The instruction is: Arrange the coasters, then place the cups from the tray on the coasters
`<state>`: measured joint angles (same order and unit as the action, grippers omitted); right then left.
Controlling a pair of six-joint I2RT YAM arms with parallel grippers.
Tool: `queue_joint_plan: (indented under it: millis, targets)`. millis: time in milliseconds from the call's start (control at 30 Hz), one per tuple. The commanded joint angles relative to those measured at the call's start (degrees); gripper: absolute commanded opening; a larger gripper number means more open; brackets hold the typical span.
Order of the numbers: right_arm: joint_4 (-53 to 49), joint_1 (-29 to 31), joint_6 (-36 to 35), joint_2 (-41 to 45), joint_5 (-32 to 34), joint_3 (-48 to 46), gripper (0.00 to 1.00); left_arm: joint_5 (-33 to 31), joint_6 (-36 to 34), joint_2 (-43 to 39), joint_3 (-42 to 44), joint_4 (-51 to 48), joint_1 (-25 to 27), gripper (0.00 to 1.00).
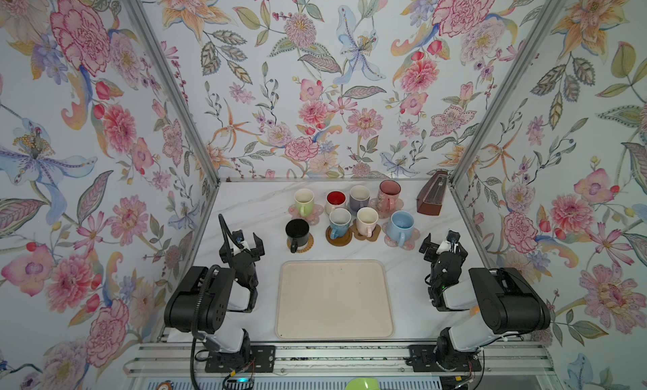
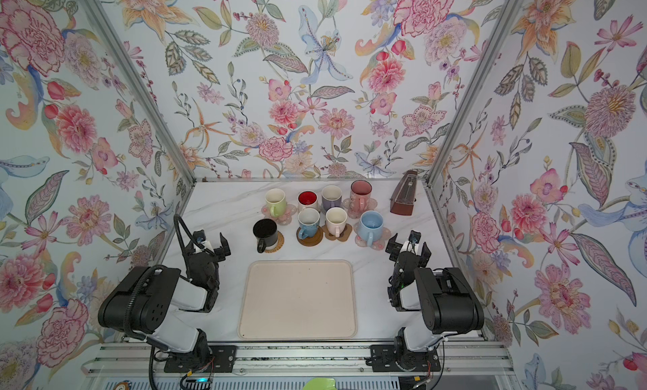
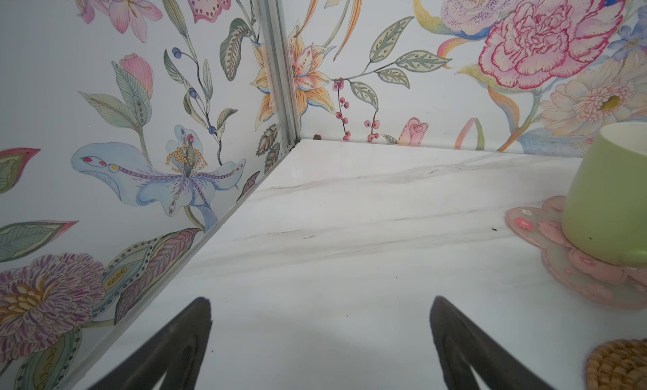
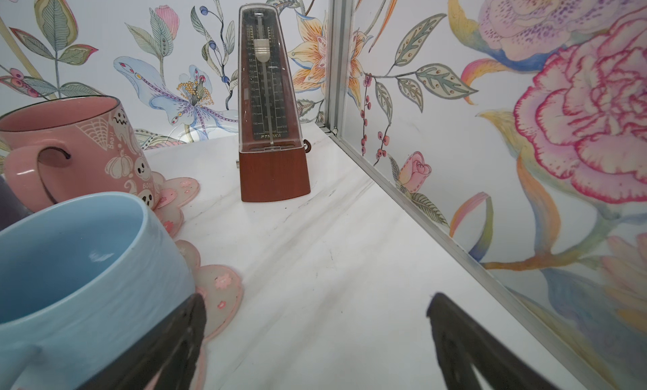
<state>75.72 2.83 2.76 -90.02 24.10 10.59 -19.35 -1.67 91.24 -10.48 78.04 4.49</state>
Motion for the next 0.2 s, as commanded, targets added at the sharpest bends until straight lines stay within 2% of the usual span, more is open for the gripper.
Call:
queue_joint_plan:
  millis: [0, 67, 167]
  targets:
    - [0.9, 0.3, -0.3, -0.3, 0.6, 0.9, 0.99, 1.8, 1.6, -0.3, -1.4, -1.3, -1.9, 0.99]
    - [0.9, 0.3, -0.4, -0.4, 0.5, 1.0, 0.99, 3.1, 2.0, -0.7, -3.2, -5.2, -2.7, 0.99]
    - [0.8, 0.3, -0.4, -0.4, 0.6, 1.0, 0.99, 3.9, 1.7, -0.6, -2.9, -5.0, -2.6, 0.99]
